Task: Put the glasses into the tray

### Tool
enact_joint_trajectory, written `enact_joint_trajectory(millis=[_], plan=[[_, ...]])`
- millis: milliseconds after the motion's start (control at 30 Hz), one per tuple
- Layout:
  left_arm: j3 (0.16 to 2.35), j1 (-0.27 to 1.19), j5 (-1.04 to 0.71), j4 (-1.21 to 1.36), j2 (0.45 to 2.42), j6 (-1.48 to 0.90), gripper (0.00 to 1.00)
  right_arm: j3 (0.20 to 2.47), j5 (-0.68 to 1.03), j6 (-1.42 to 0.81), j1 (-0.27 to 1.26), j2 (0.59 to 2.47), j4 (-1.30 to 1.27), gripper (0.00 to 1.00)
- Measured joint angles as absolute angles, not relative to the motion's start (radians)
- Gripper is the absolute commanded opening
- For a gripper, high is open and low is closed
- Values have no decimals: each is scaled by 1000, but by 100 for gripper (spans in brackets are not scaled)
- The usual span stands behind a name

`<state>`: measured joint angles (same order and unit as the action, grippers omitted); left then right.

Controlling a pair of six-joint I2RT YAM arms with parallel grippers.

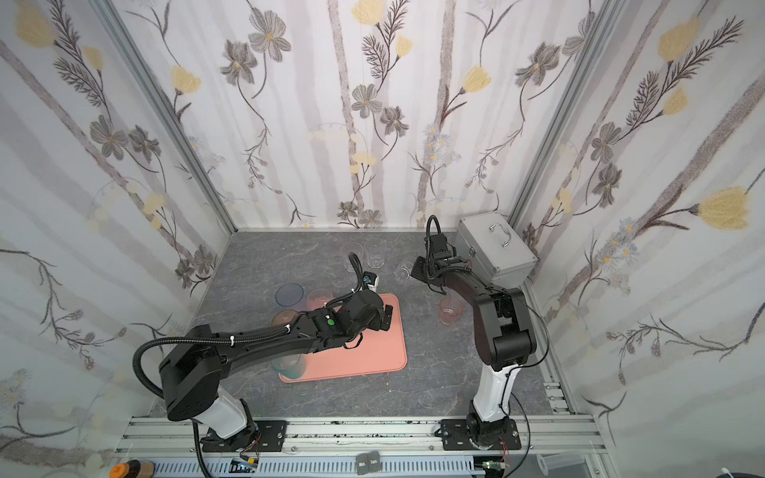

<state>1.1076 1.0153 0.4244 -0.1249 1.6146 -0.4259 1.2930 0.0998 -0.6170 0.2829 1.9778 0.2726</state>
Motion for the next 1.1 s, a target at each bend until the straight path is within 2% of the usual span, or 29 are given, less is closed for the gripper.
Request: enact_joint_trajectory(millis=[267, 700, 867, 1100], plan=[[1085, 1000, 471, -124, 1494, -430, 100, 1174, 194, -582, 364, 1772, 266, 4], [931, 906, 466, -124, 1198, -434, 100, 1127, 295, -511, 639, 1648, 457, 3], [869, 889, 442, -139, 1135, -436, 100, 1158, 254, -476, 730, 1653, 582, 3], [832, 874, 442, -182, 1065, -440, 100, 1207, 76, -469, 907, 1717, 694, 3]])
